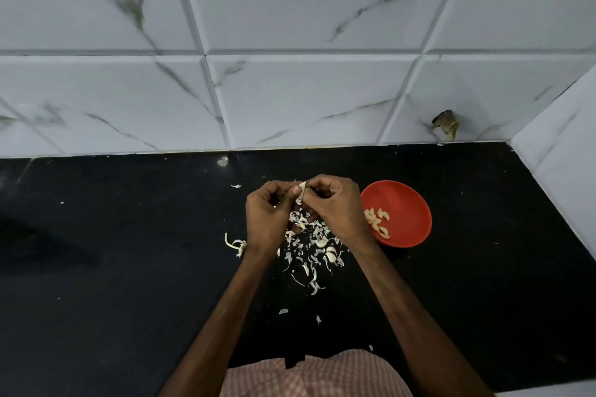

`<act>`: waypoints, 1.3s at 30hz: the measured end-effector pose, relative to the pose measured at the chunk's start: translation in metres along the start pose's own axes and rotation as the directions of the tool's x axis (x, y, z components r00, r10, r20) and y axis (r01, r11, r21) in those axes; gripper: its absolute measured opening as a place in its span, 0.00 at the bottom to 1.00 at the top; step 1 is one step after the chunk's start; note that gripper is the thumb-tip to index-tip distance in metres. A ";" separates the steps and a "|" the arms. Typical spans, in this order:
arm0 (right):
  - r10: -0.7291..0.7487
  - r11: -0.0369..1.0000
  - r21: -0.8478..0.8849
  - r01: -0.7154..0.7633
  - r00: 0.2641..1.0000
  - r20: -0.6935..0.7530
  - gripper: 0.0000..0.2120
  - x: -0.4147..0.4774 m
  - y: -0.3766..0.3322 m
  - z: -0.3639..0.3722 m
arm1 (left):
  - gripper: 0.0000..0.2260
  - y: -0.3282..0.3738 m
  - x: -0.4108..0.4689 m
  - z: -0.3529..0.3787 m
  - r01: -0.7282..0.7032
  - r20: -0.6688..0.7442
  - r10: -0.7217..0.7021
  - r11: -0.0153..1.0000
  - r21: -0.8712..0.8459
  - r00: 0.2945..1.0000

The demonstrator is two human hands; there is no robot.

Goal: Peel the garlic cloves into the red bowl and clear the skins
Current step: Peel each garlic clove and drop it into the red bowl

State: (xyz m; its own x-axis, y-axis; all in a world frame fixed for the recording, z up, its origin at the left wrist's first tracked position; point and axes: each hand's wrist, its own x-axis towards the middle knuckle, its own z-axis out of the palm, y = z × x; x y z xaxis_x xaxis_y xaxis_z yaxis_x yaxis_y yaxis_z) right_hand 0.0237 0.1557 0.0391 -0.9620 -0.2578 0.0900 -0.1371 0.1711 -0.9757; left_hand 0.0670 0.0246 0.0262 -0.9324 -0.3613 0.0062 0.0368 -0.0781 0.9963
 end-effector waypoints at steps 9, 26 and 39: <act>0.153 0.965 0.198 -0.172 0.982 0.107 0.04 0.002 -0.007 -0.002 | 0.07 0.001 0.003 -0.007 0.099 0.061 -0.090 0.981 -0.167 0.994; -0.111 0.838 -0.516 0.179 0.981 0.160 0.07 -0.001 -0.021 0.003 | 0.05 0.003 -0.001 -0.005 0.031 0.049 -0.026 0.994 -0.102 0.998; -0.139 0.908 -0.381 0.171 0.984 0.110 0.10 0.005 -0.018 0.001 | 0.07 0.009 0.003 -0.006 -0.066 0.016 0.065 0.987 0.146 0.998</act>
State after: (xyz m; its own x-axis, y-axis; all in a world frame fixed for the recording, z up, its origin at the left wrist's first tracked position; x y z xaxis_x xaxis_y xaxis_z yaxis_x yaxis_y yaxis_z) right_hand 0.0219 0.1507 0.0568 -0.9016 -0.3823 0.2023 -0.3793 0.4741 -0.7946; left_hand 0.0663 0.0169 0.0347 -0.9336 -0.3509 0.0721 0.0457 0.0830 0.9955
